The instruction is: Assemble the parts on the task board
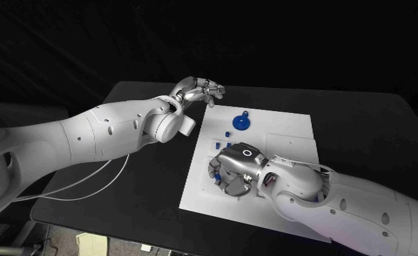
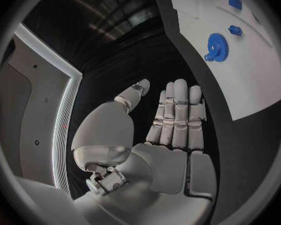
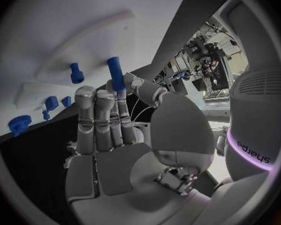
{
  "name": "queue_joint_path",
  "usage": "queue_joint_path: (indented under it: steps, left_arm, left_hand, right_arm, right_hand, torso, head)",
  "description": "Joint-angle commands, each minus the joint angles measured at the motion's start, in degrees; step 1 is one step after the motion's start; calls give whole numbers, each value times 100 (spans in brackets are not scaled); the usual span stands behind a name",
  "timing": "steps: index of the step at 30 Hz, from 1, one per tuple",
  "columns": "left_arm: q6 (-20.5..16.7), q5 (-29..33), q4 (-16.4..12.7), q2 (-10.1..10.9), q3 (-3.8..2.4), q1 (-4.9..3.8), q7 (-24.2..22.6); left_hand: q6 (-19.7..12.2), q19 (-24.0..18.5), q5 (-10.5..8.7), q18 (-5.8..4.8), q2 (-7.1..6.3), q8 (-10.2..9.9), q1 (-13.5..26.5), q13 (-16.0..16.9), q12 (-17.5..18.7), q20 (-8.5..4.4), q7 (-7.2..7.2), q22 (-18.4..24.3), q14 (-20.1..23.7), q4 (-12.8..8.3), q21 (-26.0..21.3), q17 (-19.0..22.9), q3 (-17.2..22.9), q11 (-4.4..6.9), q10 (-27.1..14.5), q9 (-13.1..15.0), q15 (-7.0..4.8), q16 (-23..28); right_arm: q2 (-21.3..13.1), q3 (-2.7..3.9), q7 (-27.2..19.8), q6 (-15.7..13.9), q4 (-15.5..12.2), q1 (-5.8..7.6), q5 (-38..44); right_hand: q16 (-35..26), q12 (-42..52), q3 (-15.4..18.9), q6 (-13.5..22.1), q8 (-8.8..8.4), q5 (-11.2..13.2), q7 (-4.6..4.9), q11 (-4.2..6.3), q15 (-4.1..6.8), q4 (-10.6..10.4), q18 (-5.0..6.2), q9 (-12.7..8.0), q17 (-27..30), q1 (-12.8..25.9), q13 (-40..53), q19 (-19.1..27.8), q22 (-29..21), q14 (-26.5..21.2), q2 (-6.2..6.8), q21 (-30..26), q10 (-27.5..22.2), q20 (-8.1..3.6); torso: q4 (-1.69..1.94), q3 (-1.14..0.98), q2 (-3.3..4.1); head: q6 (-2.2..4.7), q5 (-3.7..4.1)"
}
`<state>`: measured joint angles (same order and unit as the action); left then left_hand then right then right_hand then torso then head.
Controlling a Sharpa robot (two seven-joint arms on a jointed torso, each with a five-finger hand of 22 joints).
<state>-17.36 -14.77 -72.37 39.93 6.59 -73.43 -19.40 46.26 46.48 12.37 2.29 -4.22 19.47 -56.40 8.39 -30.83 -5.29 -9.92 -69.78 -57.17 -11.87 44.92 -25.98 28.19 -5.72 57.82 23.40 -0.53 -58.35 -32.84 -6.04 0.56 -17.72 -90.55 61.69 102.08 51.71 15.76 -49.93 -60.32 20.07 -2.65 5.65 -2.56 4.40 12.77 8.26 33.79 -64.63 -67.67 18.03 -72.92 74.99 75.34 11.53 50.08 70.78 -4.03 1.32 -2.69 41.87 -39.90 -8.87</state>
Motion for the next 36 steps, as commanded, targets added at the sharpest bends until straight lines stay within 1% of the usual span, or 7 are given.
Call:
queue_joint_path:
  steps: [1, 9, 16, 22, 28, 34, 36]
  left_arm:
    - [76, 4, -14, -1, -4, -6, -37]
    - [77, 1, -15, 9, -4, -6, -30]
    - [76, -11, -17, 9, -4, -6, -7]
    - [68, -12, -15, 2, -4, -6, 9]
    - [64, -12, -18, 10, -4, -6, 15]
    - [64, -12, -18, 7, -4, -6, 21]
    - [64, -12, -17, 5, -4, -6, 22]
  left_hand:
    - [-17, 15, -38, 92, 14, 29, 34, 6, -39, -70, -37, -7, 7, 37, -24, -9, 8, 6, -49, -6, 18, 27]
    - [-17, 15, -37, 92, 21, 31, 32, 8, -40, -70, -37, -9, 8, 41, -25, -10, 12, 6, -50, -6, 18, 28]
    - [-18, 16, -37, 92, 24, 31, 34, 9, -40, -69, -37, -10, 8, 45, -26, -12, 12, 6, -51, -7, 19, 29]
    - [-19, 18, -36, 91, 43, 33, 41, 11, -41, -68, -38, -13, 7, 61, -28, -15, 16, 5, -53, -7, 19, 31]
    - [-20, 19, -35, 91, 49, 34, 45, 12, -41, -68, -38, -15, 7, 69, -29, -18, 17, 5, -55, -8, 20, 31]
    - [-21, 19, -35, 91, 50, 35, 47, 13, -42, -67, -39, -16, 7, 73, -30, -19, 17, 4, -56, -8, 20, 32]
    - [-21, 19, -35, 91, 50, 35, 47, 13, -42, -67, -38, -16, 7, 74, -31, -19, 17, 4, -57, -8, 20, 32]
  right_arm:
    - [-25, -10, 64, 199, 6, -6, 97]
    - [-115, -28, 23, 302, -95, -6, 64]
    - [-156, -31, -21, 543, -70, -6, -78]
    - [-142, -32, -37, 511, -35, -6, -90]
    - [-146, -35, -97, 544, -42, -6, -184]
    - [-133, -42, -208, 535, -45, -6, -322]
    - [-130, -46, -231, 546, -55, -6, -353]
  right_hand:
    - [-6, 143, 7, -1, 18, -14, -7, 112, 44, 30, 675, 7, -8, -49, 301, -45, 102, 6, -108, 40, 194, -69]
    - [-7, 143, 11, -1, 18, -14, -7, 112, 44, 34, 674, 11, -9, -43, 302, -46, 102, 7, -107, 42, 196, -70]
    - [-30, 122, -78, -11, 0, -52, -7, 104, 37, 91, 675, 22, -8, 45, 295, -5, 102, 2, -76, 41, 192, -43]
    - [-55, 91, -121, -47, -44, -639, -13, 102, 33, 213, 675, 44, -19, 291, 290, -3, 97, 16, -73, 72, 220, -25]
    - [-65, 76, -110, -56, -64, -788, -15, 101, 32, 275, 674, 57, -27, 370, 290, 2, 94, 17, -77, 79, 222, -23]
    - [-113, 27, 92, -14, -118, -1124, 6, 80, 11, 360, 675, 68, -11, 481, 279, 35, 87, -4, -71, 68, 174, -16]
    - [-118, 23, 159, -16, -122, -1146, 6, 80, 12, 370, 675, 73, -9, 488, 279, 40, 89, -2, -71, 71, 174, -18]
  torso:
    - [-4, 0, 0]
    - [-5, -6, 1]
    - [-4, -8, 0]
    - [-9, -6, 2]
    - [-5, -4, 0]
    - [-3, -1, 1]
    - [-1, -2, 0]
  head:
    - [-2, -1]
    - [-14, -5]
    - [-25, -11]
    - [-31, -17]
    - [-35, -14]
    - [-31, -9]
    - [-28, -7]
